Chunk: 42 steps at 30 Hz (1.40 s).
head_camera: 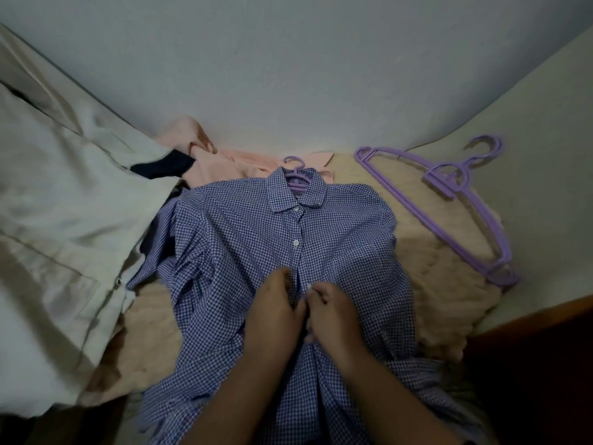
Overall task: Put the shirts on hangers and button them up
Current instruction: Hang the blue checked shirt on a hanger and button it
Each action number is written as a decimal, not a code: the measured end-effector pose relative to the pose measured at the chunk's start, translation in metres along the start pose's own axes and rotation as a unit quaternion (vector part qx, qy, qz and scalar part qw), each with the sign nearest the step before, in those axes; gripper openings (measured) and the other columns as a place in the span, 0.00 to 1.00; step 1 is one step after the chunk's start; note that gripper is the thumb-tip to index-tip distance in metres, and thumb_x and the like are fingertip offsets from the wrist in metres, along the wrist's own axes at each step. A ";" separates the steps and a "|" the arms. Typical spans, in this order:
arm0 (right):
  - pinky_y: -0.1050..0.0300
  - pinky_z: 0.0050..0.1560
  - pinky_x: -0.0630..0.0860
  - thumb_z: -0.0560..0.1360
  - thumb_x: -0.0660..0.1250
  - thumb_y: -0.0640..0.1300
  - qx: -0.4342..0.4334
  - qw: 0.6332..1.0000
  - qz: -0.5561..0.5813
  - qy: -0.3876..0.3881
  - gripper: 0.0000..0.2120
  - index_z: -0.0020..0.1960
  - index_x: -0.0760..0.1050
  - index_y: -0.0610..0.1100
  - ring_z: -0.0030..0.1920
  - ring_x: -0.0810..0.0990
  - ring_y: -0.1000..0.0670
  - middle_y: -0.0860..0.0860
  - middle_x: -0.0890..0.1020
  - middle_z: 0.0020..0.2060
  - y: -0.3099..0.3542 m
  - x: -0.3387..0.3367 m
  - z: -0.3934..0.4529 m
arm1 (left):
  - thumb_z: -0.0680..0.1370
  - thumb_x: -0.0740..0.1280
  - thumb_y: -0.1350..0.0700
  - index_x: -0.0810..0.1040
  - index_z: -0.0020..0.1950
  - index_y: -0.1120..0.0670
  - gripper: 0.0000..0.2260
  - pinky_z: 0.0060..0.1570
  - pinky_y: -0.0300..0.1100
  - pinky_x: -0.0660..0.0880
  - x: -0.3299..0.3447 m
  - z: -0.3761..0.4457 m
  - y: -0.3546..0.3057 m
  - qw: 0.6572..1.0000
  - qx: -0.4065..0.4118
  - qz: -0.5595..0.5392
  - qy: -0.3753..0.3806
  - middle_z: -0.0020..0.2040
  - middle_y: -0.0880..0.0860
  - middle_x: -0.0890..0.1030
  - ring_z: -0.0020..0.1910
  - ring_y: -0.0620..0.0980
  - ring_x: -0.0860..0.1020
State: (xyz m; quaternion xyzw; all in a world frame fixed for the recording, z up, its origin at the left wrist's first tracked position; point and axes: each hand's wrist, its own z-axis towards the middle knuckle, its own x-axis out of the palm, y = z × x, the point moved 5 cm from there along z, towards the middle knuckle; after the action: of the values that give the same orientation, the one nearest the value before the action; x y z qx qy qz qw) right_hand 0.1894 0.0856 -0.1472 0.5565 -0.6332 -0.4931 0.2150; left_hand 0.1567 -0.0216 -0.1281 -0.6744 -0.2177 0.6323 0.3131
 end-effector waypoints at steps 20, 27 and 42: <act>0.60 0.26 0.74 0.78 0.62 0.41 0.040 0.991 0.127 0.004 0.12 0.37 0.76 0.38 0.27 0.75 0.52 0.45 0.77 0.30 0.025 0.007 0.008 | 0.74 0.71 0.59 0.73 0.55 0.50 0.13 0.38 0.41 0.80 -0.019 0.012 0.006 0.937 -0.160 -0.309 -0.034 0.39 0.49 0.85 0.37 0.47 0.83; 0.65 0.23 0.69 0.78 0.63 0.40 0.024 0.995 0.091 0.007 0.11 0.42 0.78 0.33 0.27 0.74 0.52 0.45 0.77 0.32 0.027 0.002 0.006 | 0.74 0.71 0.57 0.73 0.53 0.48 0.11 0.41 0.51 0.81 -0.016 0.011 0.008 0.954 -0.145 -0.261 -0.028 0.38 0.49 0.84 0.38 0.53 0.83; 0.61 0.33 0.78 0.78 0.63 0.42 0.010 0.996 0.081 0.030 0.08 0.44 0.79 0.41 0.38 0.81 0.52 0.46 0.83 0.39 0.021 -0.002 0.008 | 0.72 0.73 0.60 0.71 0.53 0.48 0.16 0.39 0.36 0.78 -0.007 0.013 0.009 0.952 -0.124 -0.280 -0.001 0.41 0.50 0.83 0.38 0.46 0.83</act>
State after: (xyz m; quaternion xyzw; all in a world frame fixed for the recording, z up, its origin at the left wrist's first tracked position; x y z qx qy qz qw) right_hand 0.1728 0.0880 -0.1322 0.5200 -0.6746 -0.4504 0.2676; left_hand 0.1425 -0.0314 -0.1293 -0.6191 -0.4748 0.4879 0.3915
